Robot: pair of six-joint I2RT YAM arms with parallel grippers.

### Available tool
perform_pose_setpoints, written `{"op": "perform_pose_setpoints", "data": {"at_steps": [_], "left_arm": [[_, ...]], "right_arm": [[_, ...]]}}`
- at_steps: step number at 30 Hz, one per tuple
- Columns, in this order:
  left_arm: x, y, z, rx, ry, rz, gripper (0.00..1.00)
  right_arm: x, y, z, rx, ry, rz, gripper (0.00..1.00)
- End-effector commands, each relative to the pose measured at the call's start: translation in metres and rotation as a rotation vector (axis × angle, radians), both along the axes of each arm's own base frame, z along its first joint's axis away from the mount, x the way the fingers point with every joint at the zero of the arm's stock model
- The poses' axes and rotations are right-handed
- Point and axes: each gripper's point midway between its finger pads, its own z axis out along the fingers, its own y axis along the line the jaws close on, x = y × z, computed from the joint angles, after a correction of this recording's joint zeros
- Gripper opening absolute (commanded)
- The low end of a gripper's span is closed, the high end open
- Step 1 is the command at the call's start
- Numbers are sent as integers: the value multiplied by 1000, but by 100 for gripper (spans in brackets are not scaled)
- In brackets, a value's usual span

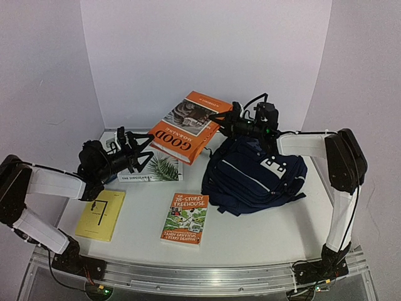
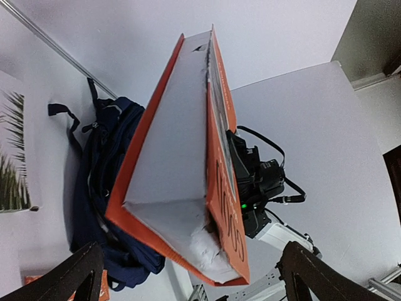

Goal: Pack the student bag
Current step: Pick up the book from the center of the board.

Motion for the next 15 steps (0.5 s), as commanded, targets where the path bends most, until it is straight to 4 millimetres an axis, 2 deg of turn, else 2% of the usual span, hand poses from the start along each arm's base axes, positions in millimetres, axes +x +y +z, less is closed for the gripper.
{"op": "perform_pose_setpoints", "data": {"at_steps": [1,4,11,15], "left_arm": [[5,-22,46,-133,-126,-46,100],[7,-36,48,-145,-143,-73,95],[9,-54,54,-215,-172,-110,70],[11,-63,52,-256,-167,-122,64]], "right_arm": [[-12,-10,64,109,-119,-26,17],[-15,-11,62,111,-117,-31,18],[-20,-10,53,120,-110,-49,20],[-23,-4,46,130,-100,-47,20]]}}
